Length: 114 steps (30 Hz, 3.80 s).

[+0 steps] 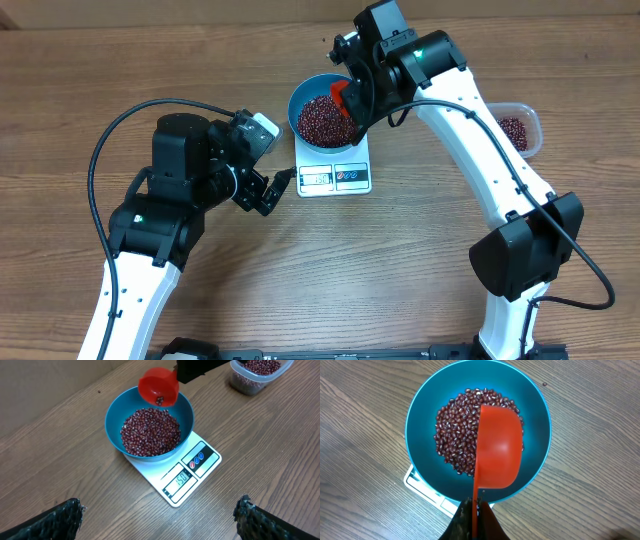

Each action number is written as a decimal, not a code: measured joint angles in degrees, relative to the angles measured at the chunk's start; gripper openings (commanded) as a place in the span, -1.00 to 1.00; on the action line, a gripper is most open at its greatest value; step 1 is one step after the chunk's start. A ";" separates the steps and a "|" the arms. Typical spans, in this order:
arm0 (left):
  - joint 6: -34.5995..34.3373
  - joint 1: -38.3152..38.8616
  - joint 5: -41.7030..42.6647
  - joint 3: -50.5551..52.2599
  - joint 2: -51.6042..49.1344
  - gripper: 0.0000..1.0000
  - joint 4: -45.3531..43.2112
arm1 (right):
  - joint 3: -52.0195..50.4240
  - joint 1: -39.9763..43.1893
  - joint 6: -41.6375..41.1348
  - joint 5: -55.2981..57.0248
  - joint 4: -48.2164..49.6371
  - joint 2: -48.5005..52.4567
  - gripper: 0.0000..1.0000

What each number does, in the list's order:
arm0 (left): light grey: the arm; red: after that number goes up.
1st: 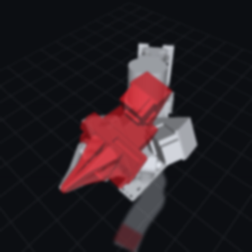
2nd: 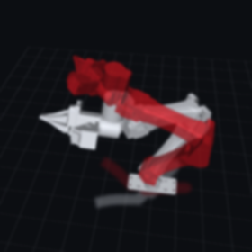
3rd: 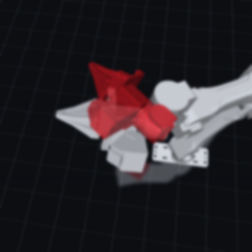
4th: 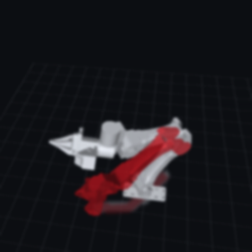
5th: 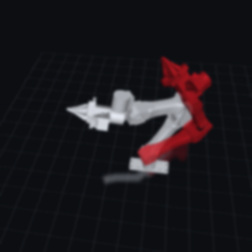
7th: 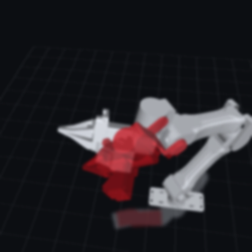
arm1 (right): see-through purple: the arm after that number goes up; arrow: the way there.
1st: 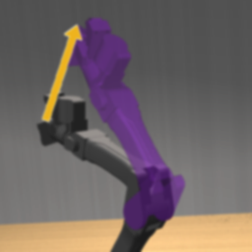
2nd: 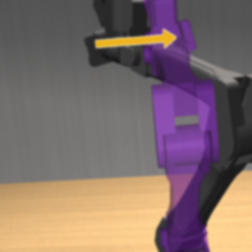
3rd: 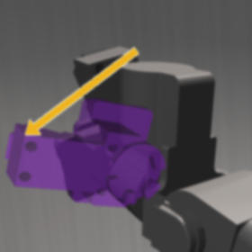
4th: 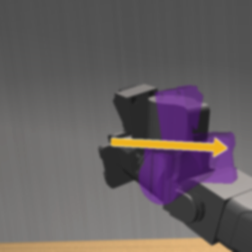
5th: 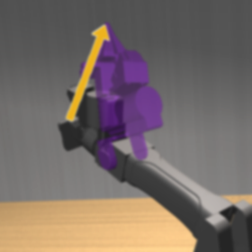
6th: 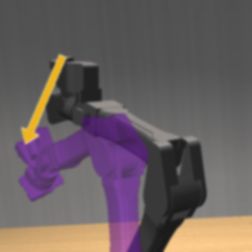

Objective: Scoop item into bowl and weigh 150g on scale
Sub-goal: 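Lift the red scoop out of the blue bowl with the right gripper, then carry the red scoop with the right gripper over to the bean tub, then lower the scoop into the bean tub and open the right gripper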

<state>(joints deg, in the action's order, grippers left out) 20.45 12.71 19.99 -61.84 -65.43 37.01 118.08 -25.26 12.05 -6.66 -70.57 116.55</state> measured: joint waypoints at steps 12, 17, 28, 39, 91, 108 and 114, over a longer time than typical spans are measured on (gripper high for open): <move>0.00 0.00 0.02 0.00 0.00 0.99 0.00 | 0.00 2.60 -1.27 -9.70 -0.92 0.00 -0.93; 0.00 0.00 0.02 0.00 0.00 0.99 -0.02 | 0.00 5.03 -1.57 -15.87 -1.01 0.00 -0.93; 0.00 0.00 0.00 0.00 0.00 0.99 0.00 | 0.00 14.91 -1.53 -36.70 -3.23 -0.07 -0.93; 0.00 0.00 0.02 0.00 0.00 0.99 -0.02 | 0.02 33.88 -1.46 -42.45 -10.54 -5.25 -0.93; 0.00 0.00 0.00 0.00 0.00 0.99 0.00 | -0.28 38.42 -37.33 -2.97 -10.95 -0.66 -0.93; 0.00 0.00 0.00 0.00 0.00 0.99 0.00 | -13.97 39.47 -43.36 -13.92 -3.26 -0.50 0.51; 0.00 0.00 0.02 0.00 0.00 0.99 0.00 | -13.97 40.15 -43.28 -14.12 -3.74 -0.50 0.67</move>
<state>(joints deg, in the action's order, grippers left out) 20.45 12.71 20.01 -61.84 -65.43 37.01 104.12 14.90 -31.22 -20.78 -74.30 116.05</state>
